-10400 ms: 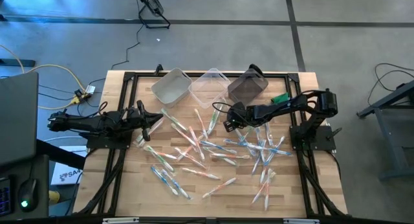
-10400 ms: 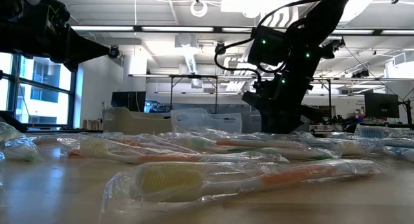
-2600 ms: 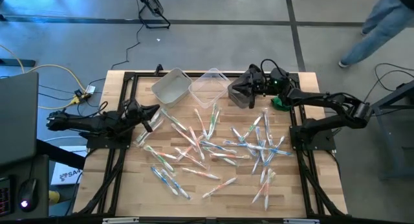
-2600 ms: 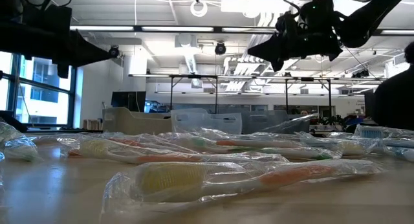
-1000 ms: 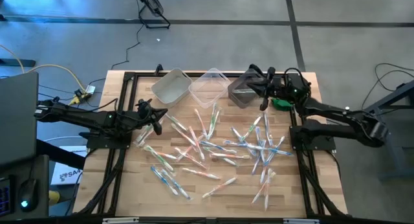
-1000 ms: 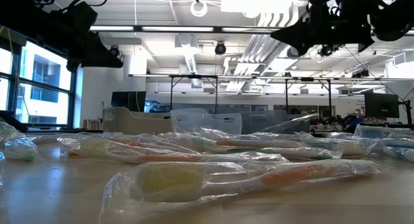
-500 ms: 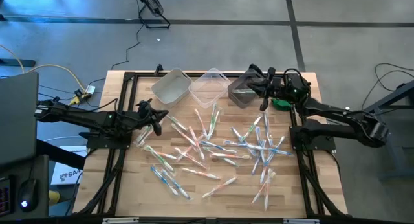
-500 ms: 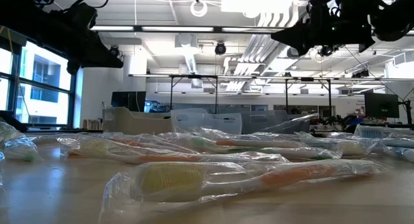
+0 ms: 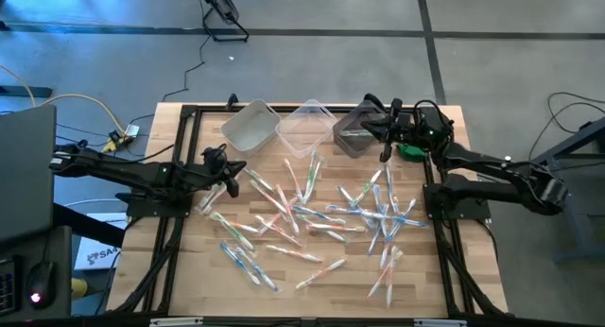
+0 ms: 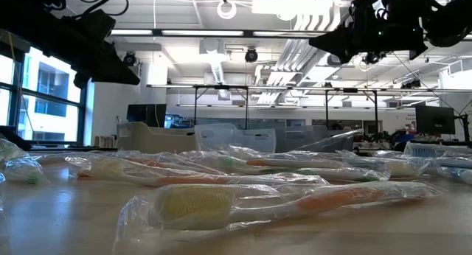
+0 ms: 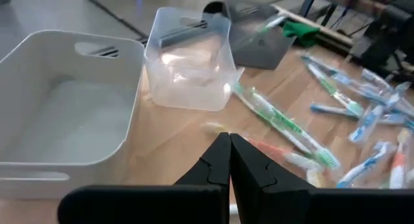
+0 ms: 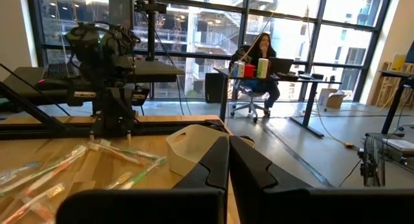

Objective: Pick & Place Toothbrushes
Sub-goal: Put the orange toothbrush into the white bin

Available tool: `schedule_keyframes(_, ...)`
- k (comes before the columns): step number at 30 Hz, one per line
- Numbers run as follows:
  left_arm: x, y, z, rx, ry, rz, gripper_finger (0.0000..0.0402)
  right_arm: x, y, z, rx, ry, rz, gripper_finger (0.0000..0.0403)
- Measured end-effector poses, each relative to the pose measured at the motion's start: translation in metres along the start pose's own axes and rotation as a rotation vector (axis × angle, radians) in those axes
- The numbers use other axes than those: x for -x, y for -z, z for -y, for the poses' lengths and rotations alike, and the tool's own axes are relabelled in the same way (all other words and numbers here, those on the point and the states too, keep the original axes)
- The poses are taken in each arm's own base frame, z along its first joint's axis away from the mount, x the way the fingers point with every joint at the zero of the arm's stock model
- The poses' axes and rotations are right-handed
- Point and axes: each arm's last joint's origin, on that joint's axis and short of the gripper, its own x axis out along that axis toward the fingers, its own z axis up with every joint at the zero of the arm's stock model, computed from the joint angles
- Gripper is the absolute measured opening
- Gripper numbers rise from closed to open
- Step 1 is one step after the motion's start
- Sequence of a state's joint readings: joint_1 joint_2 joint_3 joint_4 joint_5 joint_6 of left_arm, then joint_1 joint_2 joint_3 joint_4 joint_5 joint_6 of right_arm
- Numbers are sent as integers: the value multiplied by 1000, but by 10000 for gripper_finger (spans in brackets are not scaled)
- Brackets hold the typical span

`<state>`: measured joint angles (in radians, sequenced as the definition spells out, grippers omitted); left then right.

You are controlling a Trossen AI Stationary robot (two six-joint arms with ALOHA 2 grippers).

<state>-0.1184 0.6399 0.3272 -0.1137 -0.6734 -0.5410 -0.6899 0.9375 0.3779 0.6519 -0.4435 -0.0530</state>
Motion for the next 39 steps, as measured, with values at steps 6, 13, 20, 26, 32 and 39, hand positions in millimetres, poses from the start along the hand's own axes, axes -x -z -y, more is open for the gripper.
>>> schedule_keyframes(6, 1, -14, 8, 8, -127, -192, 0, 0, 1, 1, -5, 20, -9, 5)
schedule_keyframes(13, 4, -21, 15, 87, -264, -492, 0, 0, 3, 2, -12, 75, -35, 5)
schedule_keyframes(20, -6, -5, 20, 91, -324, -720, 0, 0, 4, 2, -14, 76, -47, 5)
schedule_keyframes(26, -12, 1, 23, 77, -345, -746, 0, 0, 5, 2, -14, 76, -47, 5)
schedule_keyframes(32, -13, 0, 24, 87, -339, -739, 0, 0, 4, 2, 17, 75, -48, 5)
schedule_keyframes(39, -12, 0, 23, 100, -351, -735, 40, 0, 1, 2, 58, 78, -12, 5)
